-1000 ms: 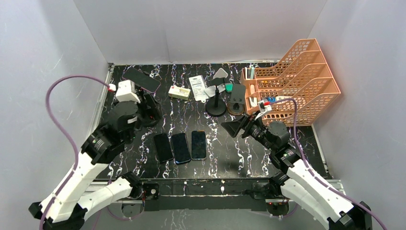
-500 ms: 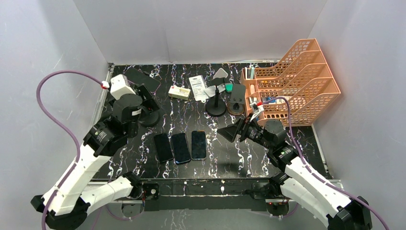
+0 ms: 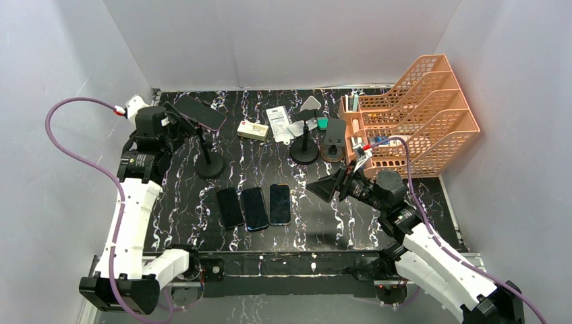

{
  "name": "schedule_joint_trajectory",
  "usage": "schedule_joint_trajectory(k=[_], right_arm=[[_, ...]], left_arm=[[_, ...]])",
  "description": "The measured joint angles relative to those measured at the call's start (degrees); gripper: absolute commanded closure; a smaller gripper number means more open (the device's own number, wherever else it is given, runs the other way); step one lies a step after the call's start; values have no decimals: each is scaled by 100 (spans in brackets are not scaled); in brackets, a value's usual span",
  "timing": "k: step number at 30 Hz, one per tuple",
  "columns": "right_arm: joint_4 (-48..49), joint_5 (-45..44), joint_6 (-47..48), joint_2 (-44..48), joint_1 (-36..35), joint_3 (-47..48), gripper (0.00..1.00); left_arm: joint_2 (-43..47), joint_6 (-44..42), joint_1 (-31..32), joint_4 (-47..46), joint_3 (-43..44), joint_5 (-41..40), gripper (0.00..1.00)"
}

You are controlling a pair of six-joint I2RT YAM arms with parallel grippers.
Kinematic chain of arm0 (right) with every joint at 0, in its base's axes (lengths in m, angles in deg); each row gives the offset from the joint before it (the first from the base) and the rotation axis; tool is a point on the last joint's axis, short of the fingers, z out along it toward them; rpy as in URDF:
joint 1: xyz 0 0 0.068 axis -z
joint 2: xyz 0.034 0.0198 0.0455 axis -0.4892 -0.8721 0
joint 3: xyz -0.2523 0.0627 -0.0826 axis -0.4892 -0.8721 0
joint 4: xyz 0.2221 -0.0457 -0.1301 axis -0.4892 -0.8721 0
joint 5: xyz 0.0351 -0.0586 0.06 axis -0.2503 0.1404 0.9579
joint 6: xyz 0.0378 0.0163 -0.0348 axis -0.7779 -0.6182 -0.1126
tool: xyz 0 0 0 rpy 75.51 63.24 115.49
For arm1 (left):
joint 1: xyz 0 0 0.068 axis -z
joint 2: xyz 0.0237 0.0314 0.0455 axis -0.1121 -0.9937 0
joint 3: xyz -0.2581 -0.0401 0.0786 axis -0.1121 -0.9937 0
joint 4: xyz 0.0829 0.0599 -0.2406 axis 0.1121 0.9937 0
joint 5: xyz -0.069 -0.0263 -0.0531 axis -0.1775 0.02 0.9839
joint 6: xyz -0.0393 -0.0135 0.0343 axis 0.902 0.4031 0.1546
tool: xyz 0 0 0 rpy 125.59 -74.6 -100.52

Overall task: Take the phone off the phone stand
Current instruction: Pick up the phone stand with the phone at the center of the board.

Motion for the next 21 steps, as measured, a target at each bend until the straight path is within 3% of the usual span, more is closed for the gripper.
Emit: schedule_joint_trajectory(k=[7,21], right_arm=[[-35,79,-7,59,0,31,2],[-35,249,-17,-44,0,66,2]], left_arm=[[-61,127,-435,-514,-177,1060,20],[-225,920,-1047,-1996,-708,1899,24]])
